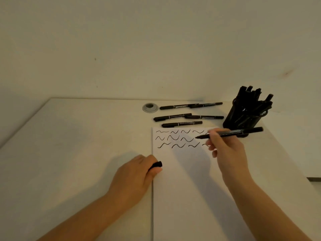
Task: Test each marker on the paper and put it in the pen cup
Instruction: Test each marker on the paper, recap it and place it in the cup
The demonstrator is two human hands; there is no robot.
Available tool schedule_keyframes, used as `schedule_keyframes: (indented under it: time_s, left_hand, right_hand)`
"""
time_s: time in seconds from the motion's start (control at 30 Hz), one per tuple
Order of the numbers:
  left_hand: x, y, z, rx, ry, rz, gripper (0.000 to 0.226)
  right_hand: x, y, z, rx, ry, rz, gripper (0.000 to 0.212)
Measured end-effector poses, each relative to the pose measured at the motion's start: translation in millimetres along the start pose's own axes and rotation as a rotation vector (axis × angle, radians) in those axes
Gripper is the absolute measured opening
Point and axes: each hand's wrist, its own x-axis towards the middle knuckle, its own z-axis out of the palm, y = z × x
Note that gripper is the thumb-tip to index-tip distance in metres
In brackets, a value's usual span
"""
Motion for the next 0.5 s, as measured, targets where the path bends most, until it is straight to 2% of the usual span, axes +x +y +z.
schedule_keyframes:
  time_s: [0.2,0.37,0.5]
  left_hand:
    - [4,-5,0,-0.072,-0.039,0.057,0.057]
    - [6,-8,0,-0.086,-0.065,0.064,0.058]
    - [7,-9,0,-0.084,-0.069,0.067,0.053]
  right_hand:
    - [-13,19,45,-0.035,-0.326,0.017,0.015]
    - [-15,34,48,-0.082,-0.314,-0.125,0.015]
    - [-16,36,52,-0.154,-0.412,-0.202,0.014]
